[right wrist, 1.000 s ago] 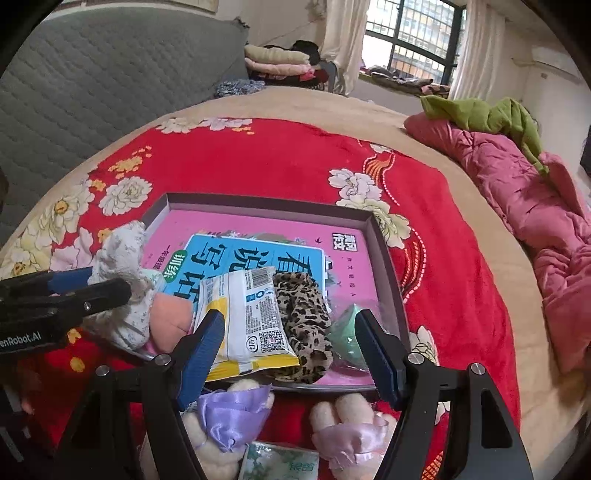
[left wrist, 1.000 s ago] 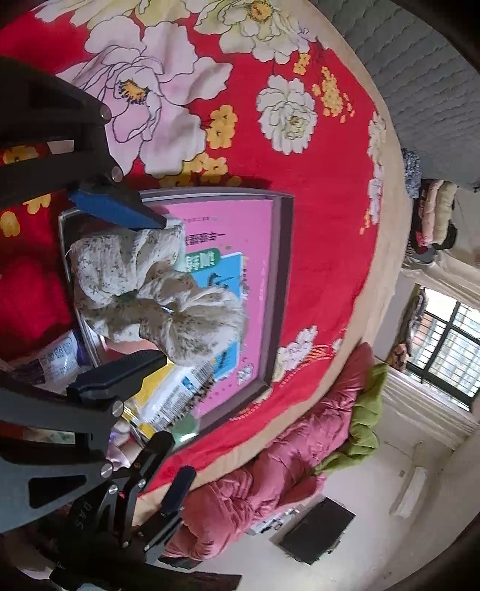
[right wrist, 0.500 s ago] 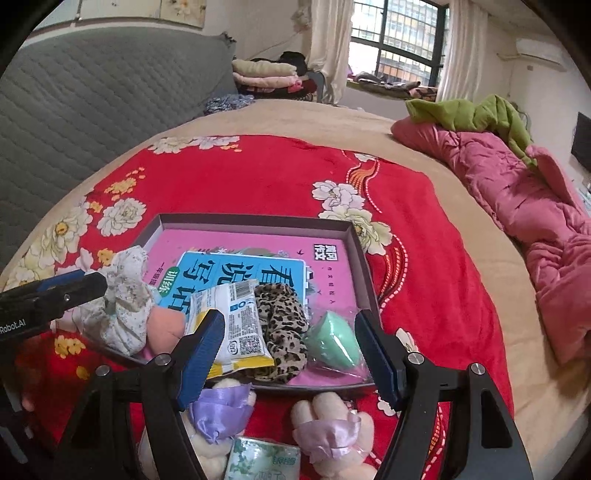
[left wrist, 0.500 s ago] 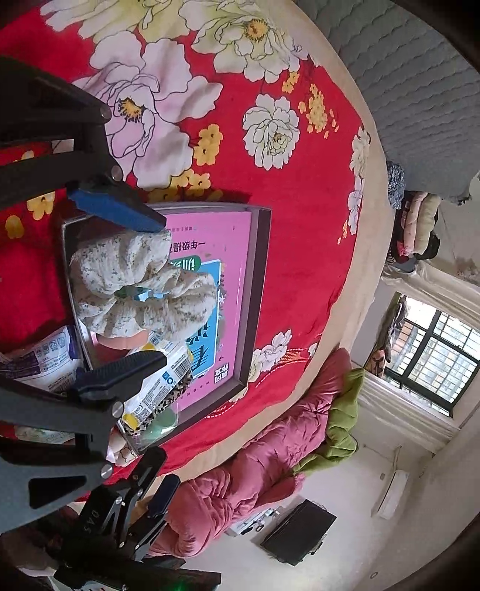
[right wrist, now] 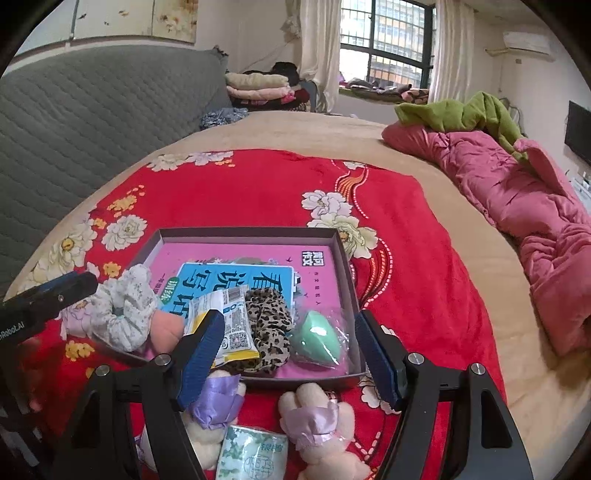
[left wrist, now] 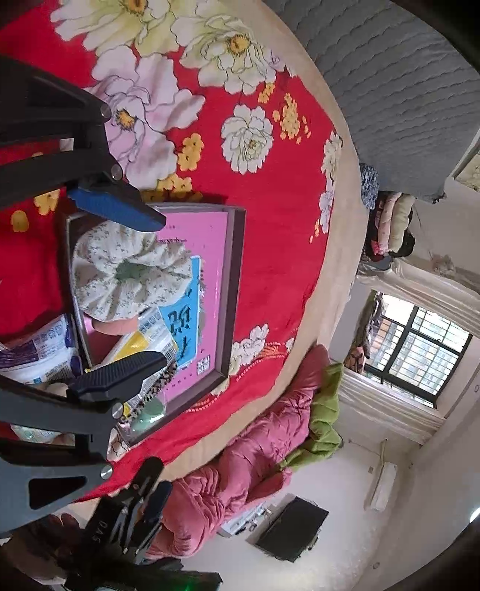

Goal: Organize soft objects
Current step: 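Move both tools back over the soft items beside the tray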

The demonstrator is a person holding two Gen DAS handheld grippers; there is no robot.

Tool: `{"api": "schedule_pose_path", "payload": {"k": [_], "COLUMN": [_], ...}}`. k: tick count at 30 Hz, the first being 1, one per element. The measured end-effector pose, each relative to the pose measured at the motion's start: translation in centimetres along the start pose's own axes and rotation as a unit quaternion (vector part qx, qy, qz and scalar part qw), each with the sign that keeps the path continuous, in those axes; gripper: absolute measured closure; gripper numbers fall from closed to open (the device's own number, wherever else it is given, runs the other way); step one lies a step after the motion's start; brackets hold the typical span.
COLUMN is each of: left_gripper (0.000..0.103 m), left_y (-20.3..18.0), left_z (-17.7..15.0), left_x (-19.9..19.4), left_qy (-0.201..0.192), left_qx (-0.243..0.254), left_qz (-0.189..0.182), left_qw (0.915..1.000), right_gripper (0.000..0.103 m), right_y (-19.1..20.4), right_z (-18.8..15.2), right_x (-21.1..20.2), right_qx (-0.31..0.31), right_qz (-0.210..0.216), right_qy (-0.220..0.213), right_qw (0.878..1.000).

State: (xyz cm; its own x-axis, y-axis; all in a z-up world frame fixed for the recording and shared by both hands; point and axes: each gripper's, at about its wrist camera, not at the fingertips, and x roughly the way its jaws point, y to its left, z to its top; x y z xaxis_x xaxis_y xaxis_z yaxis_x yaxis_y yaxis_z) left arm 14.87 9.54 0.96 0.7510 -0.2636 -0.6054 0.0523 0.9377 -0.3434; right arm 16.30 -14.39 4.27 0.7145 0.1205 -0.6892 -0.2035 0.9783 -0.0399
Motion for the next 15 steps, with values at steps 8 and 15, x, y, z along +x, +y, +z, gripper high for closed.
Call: {"api": "schedule_pose_path", "payload": {"k": [8,15], "left_gripper": [0.036,0.036], "left_y": [-1.3,-2.3], "left_z": [-1.0,-1.7], "left_x": [-1.5,-2.6], "left_qy": [0.013,0.025], "left_qx": [0.0,-0.006], "left_qz": [0.03,0.035], "left_qw": [0.9995,0.9991], "right_gripper": [0.029,0.029], "right_y": [-1.3,-1.8], "right_z": [-0.1,-0.2], "right_x": [-1.5,-3.0], "right_qx": [0.013,0.015], "right_qz": [0.007,0.009], "right_qy": [-0.01,-0.023], "right_qw": [1.0,1.0]}}
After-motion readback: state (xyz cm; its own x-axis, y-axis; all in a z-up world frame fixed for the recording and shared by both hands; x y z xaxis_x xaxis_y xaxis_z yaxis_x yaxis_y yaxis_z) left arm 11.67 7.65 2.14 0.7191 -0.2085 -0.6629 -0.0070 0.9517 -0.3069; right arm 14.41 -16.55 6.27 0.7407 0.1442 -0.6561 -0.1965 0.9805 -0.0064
